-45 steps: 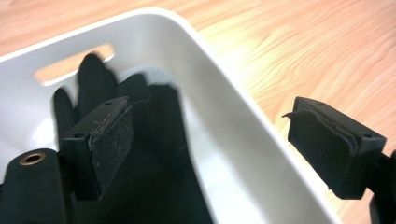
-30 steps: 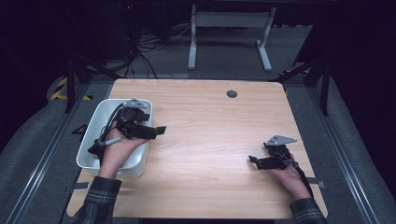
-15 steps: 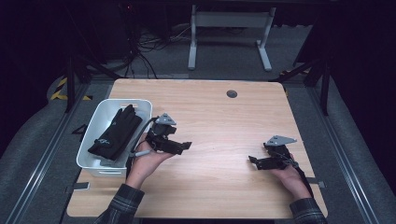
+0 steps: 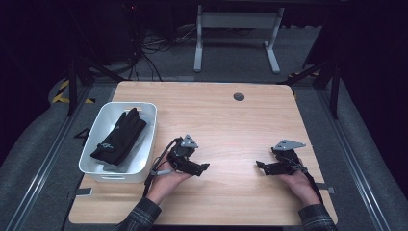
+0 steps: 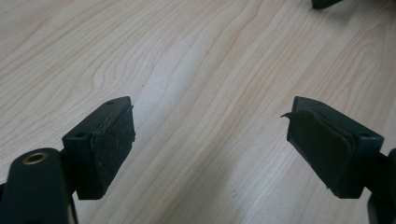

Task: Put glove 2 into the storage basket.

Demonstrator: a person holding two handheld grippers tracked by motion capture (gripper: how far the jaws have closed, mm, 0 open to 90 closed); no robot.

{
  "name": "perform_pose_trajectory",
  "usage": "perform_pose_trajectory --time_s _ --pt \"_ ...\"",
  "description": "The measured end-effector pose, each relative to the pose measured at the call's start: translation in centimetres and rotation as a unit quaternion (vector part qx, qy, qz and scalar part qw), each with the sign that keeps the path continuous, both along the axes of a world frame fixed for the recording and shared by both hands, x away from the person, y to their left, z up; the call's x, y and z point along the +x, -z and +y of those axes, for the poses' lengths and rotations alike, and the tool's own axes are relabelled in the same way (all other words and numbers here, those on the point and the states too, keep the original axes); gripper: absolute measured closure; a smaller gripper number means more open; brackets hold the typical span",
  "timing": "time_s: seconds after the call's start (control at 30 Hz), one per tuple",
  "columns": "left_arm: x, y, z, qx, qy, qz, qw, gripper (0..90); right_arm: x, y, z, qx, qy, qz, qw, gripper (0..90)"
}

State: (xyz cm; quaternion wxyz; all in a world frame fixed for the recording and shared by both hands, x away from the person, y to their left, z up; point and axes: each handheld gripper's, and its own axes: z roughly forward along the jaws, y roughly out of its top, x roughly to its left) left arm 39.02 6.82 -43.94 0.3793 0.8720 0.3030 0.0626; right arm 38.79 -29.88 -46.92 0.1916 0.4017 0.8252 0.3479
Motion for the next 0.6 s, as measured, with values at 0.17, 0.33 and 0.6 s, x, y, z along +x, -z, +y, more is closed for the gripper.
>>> perform_pose_trajectory --time_s 0.17,0.33,0.6 --pt "-0.1 1.6 -0.5 0.017 0.004 -0.001 0.9998 15.9 0.0 0.0 0.0 0.000 0.000 0.000 1.0000 11.5" --pt "-0.3 2.7 -1.0 0.031 0.009 -0.004 0.9995 15.4 0.0 0.0 0.0 0.000 0.000 0.000 1.0000 11.6" --pt "-0.6 3.1 -1.1 0.038 0.015 -0.023 0.9989 13.8 0.0 0.0 0.0 0.000 -0.001 0.000 1.0000 11.5"
